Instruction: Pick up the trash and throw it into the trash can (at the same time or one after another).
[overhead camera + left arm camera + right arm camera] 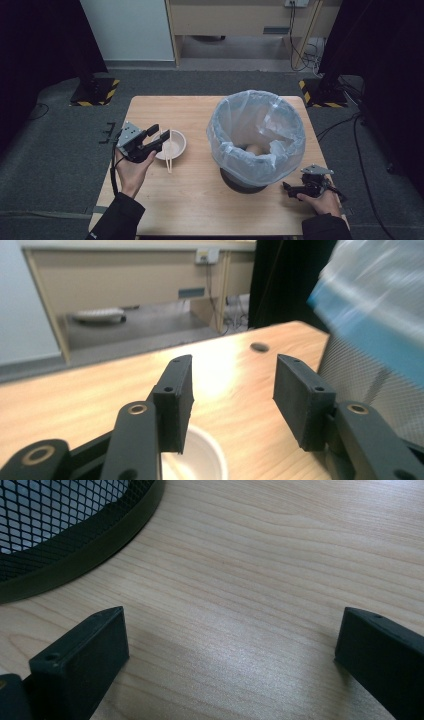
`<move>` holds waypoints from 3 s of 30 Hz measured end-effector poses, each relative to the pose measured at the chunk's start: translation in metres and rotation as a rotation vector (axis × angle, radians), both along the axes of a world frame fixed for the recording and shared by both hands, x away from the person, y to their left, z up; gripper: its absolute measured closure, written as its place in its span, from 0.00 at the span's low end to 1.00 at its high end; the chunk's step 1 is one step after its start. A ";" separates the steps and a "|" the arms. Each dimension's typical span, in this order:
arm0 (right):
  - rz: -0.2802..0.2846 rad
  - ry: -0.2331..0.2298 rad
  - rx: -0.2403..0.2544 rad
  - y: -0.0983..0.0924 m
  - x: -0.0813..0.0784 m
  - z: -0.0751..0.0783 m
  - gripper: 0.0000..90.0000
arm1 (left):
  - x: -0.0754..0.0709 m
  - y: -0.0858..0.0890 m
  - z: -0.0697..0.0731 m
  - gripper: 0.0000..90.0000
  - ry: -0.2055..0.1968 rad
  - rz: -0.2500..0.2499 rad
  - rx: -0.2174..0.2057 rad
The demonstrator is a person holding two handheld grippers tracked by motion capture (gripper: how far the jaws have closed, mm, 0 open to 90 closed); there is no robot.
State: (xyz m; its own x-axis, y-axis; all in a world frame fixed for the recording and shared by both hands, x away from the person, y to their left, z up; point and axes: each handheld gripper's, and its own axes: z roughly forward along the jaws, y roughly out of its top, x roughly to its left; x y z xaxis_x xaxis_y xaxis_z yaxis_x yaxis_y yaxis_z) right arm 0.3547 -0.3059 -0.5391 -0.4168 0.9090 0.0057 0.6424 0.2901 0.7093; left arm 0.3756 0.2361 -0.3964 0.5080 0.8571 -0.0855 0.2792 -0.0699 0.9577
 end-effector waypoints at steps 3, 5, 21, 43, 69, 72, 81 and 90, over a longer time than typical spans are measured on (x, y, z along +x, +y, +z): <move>0.000 0.000 0.000 0.000 0.000 0.000 0.01 | 0.005 0.007 -0.013 0.53 0.038 0.038 0.009; 0.002 -0.003 -0.001 0.000 0.000 0.000 0.01 | 0.008 0.012 -0.019 0.52 0.051 0.061 0.023; 0.002 -0.003 -0.002 0.000 0.000 0.000 0.01 | 0.028 0.024 -0.068 0.53 0.188 0.131 0.100; 0.003 -0.003 -0.002 0.000 0.000 0.000 0.01 | 0.045 0.012 -0.096 0.60 0.289 0.116 0.173; 0.002 -0.003 -0.002 0.000 0.000 0.000 0.01 | 0.049 0.016 -0.100 0.75 0.334 0.148 0.180; 0.002 -0.003 -0.001 0.000 0.000 0.000 0.01 | 0.049 0.017 -0.099 0.78 0.339 0.149 0.174; 0.002 -0.003 -0.001 0.000 0.000 0.000 0.01 | 0.049 0.017 -0.099 0.85 0.351 0.145 0.169; 0.003 -0.003 -0.001 0.000 0.000 0.000 0.01 | 0.050 0.017 -0.101 0.90 0.357 0.134 0.170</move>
